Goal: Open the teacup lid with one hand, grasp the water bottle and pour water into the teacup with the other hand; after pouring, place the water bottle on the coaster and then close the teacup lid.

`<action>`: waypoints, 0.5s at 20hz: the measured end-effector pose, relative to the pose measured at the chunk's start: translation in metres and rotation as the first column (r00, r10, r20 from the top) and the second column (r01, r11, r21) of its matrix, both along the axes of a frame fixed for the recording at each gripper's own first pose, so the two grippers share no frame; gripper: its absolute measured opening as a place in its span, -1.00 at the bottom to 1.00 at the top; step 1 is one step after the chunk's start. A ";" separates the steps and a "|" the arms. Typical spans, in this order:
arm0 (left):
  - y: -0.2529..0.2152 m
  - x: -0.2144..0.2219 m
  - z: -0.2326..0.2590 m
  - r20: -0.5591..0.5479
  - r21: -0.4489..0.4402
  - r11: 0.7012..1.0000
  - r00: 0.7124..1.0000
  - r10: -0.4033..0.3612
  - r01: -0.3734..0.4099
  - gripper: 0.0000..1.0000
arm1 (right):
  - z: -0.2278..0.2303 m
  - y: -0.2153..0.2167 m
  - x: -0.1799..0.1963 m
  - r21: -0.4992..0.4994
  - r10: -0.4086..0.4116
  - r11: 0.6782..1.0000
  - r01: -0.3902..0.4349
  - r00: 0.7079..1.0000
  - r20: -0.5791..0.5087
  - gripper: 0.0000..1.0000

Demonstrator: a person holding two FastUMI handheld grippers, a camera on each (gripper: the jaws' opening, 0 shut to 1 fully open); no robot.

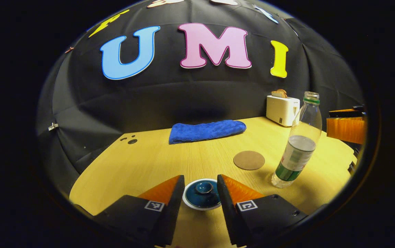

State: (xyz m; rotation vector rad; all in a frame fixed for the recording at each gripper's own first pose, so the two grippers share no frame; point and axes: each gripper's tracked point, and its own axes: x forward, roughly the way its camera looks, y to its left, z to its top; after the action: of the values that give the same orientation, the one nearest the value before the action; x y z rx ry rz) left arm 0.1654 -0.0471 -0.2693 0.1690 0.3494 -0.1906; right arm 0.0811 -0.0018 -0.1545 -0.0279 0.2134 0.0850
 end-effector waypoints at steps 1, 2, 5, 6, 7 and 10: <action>0.000 0.001 -0.004 -0.004 0.007 1.000 1.000 -0.003 0.003 0.17 | -0.004 0.001 0.000 -0.004 0.003 1.000 -0.003 1.000 0.000 0.96; -0.001 0.002 -0.007 -0.007 0.010 1.000 1.000 -0.010 0.010 0.32 | -0.007 0.002 0.000 -0.008 0.007 1.000 -0.007 1.000 -0.003 0.96; -0.002 0.002 -0.017 -0.019 0.016 1.000 1.000 -0.018 0.019 0.12 | -0.012 0.005 0.003 -0.007 0.014 1.000 -0.014 1.000 -0.011 0.96; -0.002 0.003 -0.019 -0.026 0.016 1.000 0.999 -0.023 0.023 0.12 | -0.014 0.006 0.004 -0.005 0.015 1.000 -0.016 1.000 -0.015 0.96; -0.003 0.003 -0.020 -0.024 0.015 1.000 0.999 -0.027 0.027 0.12 | -0.016 0.007 0.005 -0.003 0.016 1.000 -0.017 1.000 -0.019 0.96; 0.000 0.003 -0.019 -0.018 0.022 1.000 1.000 -0.021 0.021 -0.02 | -0.019 0.008 0.011 0.004 0.018 1.000 -0.018 1.000 -0.018 0.96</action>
State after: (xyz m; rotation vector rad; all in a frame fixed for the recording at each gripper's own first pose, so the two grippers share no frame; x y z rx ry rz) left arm 0.1689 -0.0472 -0.2881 0.1934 0.3672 -0.2093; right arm 0.0919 0.0065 -0.1740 -0.0247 0.2315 0.1032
